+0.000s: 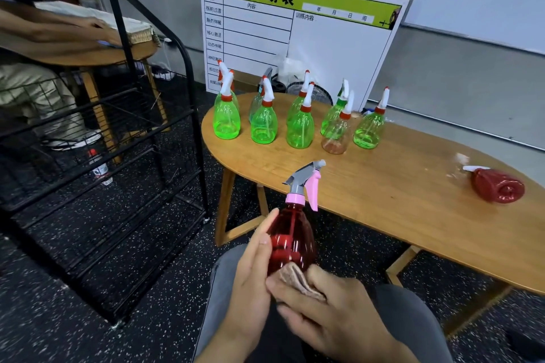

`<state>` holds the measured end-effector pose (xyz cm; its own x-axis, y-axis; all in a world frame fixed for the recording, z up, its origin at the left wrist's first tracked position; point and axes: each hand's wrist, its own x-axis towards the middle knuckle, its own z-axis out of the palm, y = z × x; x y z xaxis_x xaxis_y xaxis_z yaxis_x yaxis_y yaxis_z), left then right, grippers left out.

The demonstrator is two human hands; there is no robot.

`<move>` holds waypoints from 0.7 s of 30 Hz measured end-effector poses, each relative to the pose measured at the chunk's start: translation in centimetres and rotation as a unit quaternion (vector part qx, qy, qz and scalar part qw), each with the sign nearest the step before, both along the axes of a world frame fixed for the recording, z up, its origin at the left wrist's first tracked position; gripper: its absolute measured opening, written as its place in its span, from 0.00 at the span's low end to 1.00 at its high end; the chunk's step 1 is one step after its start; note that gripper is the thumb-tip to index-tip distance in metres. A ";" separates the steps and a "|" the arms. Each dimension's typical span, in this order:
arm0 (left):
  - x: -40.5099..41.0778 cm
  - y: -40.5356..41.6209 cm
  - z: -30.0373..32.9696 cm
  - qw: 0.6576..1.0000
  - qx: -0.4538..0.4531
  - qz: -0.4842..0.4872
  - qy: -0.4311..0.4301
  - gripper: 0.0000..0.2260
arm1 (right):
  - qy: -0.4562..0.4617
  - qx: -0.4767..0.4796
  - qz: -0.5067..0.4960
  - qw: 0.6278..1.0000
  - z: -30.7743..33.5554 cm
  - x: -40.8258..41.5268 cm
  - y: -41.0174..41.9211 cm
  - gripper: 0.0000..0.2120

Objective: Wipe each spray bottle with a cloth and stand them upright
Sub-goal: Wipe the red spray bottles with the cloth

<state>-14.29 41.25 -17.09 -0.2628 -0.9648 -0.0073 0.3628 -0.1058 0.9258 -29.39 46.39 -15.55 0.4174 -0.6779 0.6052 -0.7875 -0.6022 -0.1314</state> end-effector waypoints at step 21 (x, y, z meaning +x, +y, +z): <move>-0.2 0.2 0.3 1.000 0.004 -0.016 0.011 0.19 | 0.005 -0.021 0.002 1.000 -0.8 -0.3 0.1 0.17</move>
<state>-14.52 41.48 -16.84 -0.2947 -0.9556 -0.0090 0.3786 -0.1254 0.9170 -29.66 46.48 -16.36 0.4263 -0.6501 0.6290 -0.7856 -0.6107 -0.0988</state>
